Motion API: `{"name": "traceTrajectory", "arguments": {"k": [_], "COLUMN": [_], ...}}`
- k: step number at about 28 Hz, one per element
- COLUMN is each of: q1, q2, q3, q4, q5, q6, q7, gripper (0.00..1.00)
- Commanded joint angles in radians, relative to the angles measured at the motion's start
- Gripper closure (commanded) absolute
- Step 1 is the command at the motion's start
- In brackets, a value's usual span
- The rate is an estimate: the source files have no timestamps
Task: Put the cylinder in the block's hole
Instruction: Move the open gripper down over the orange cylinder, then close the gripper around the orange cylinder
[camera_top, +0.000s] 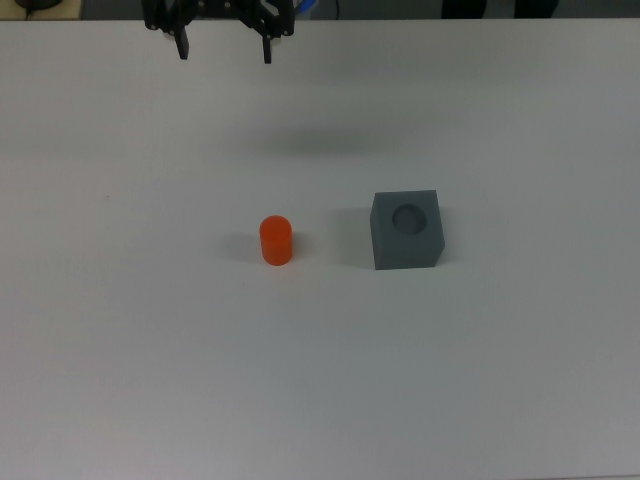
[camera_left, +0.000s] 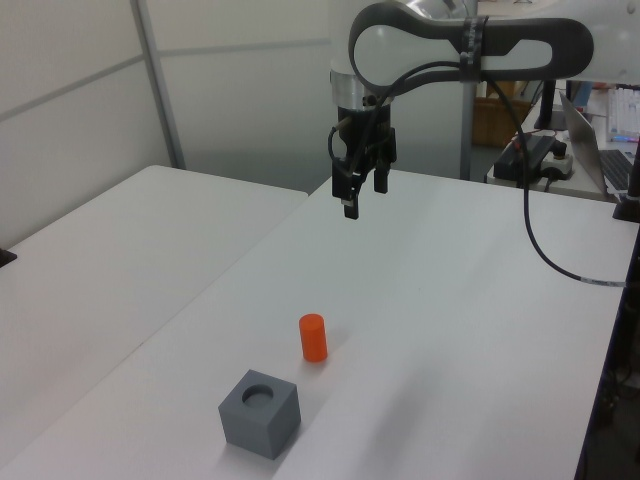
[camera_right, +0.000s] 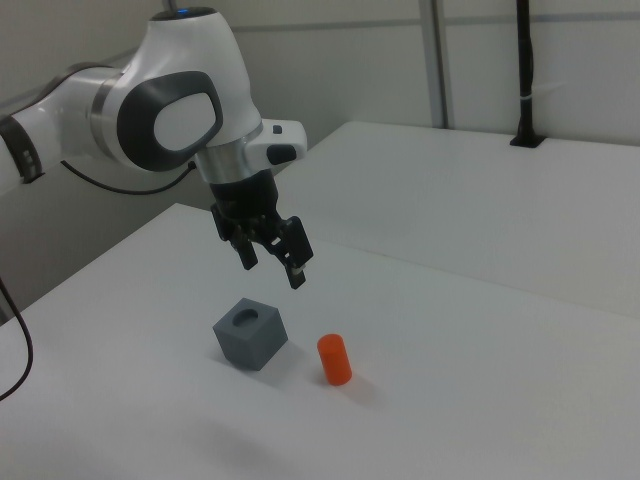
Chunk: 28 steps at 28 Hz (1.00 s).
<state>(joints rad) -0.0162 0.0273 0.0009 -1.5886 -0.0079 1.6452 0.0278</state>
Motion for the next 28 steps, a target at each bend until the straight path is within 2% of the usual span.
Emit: {"name": "traceTrajectory", "arguments": {"k": [1, 3, 9, 16, 28], "q1": [0.024, 0.025, 0.033, 0.082, 0.079], "q2": [0.069, 0.097, 0.186, 0.241, 0.315], "q3": [-0.01, -0.007, -0.006, -0.006, -0.007], "q4": [-0.008, -0.01, -0.04, -0.168, -0.177], "q5": [0.084, 0.097, 0.097, 0.072, 0.046], "q6": [0.077, 0.11, 0.232, 0.438, 0.544], "q7": [-0.034, -0.039, -0.039, -0.028, -0.025], "gripper": [0.0, 0.0, 0.0, 0.0, 0.0]}}
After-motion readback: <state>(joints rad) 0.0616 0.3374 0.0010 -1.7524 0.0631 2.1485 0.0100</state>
